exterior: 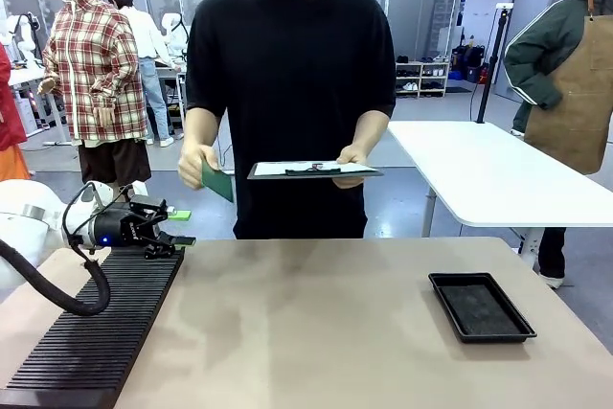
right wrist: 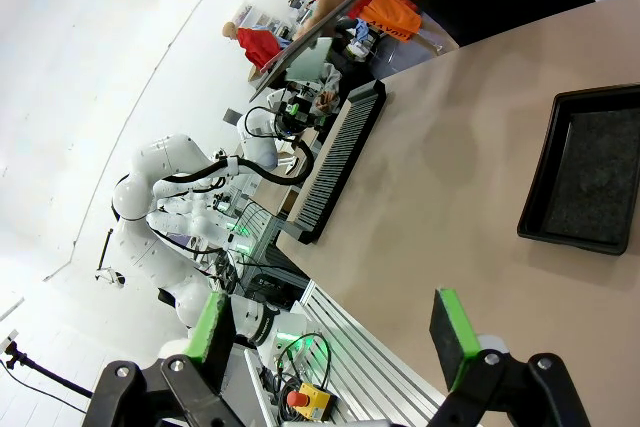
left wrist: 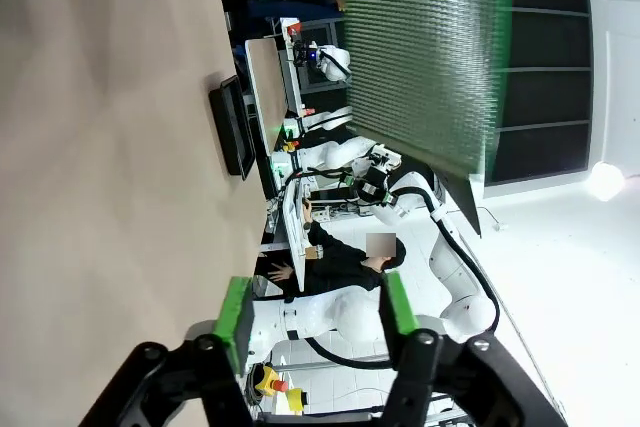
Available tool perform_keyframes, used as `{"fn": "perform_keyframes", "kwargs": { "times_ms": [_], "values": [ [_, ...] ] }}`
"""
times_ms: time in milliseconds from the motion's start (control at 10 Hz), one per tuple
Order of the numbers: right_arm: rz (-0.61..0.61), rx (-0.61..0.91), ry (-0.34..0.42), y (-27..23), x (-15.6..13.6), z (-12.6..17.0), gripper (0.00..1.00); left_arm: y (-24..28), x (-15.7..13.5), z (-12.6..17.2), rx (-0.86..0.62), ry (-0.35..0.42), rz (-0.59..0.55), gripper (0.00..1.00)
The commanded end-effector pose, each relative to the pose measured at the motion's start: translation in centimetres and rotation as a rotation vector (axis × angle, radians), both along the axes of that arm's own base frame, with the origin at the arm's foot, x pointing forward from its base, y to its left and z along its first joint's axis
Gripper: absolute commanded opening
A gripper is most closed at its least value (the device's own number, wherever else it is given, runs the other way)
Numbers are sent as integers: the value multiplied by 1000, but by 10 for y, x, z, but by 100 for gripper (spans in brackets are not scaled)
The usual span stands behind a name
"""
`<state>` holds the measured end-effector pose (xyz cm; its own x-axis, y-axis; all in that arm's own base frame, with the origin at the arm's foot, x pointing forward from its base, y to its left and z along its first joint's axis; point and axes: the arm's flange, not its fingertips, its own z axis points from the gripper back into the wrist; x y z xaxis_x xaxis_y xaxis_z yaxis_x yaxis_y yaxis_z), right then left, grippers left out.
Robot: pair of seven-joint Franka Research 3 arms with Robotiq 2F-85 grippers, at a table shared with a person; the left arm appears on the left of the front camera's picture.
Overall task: Inspect the PCB.
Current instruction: Release the Blank PCB you were holding, then pick up the Blank PCB that the human is holding.
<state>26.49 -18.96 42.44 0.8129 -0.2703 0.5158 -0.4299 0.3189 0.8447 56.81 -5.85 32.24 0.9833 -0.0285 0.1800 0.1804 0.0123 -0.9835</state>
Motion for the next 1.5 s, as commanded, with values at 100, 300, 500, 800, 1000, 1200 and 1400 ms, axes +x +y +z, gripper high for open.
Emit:
{"fn": "perform_keyframes", "kwargs": {
  "times_ms": [100,300,500,800,1000,1200,1400],
  "values": [
    [2,-1,-21,-1,0,1,100,4,-2,3,1,-16,-10,100],
    [2,-1,-21,-1,0,1,100,5,-4,3,3,-13,-2,100],
    [2,-1,-21,-1,0,1,100,6,-6,0,4,-16,-13,100],
    [2,-1,-21,-1,0,1,100,4,0,0,3,0,8,100],
    [2,-1,-21,-1,0,1,100,4,0,0,3,0,8,100],
    [2,-1,-21,-1,0,1,100,4,0,0,3,0,8,100],
    [2,-1,-21,-1,0,1,100,4,0,0,3,0,8,100]
  ]
}}
